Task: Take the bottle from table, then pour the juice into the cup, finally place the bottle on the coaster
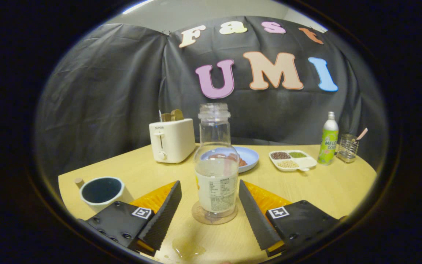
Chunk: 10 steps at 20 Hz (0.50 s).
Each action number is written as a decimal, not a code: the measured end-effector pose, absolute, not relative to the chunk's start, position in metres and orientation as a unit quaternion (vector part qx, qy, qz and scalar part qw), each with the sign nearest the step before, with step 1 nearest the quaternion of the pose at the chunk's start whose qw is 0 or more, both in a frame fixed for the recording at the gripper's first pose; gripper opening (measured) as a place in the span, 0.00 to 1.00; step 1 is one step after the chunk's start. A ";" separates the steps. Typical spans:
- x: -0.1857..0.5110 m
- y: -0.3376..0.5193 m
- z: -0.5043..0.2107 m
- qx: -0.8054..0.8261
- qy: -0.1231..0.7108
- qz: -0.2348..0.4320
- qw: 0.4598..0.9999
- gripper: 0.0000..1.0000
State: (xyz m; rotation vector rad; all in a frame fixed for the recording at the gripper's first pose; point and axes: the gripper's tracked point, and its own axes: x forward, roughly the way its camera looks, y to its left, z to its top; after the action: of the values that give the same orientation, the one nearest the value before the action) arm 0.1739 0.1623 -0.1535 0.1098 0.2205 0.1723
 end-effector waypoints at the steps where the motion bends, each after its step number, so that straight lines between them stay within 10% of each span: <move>1: 0.164 0.159 -0.143 0.050 0.097 0.086 0.990 0.98; 10: 0.071 0.132 -0.073 0.053 0.047 0.094 0.993 0.98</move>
State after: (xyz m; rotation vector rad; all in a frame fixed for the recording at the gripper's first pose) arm 0.0710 0.1324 -0.0731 0.1054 0.0948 0.1882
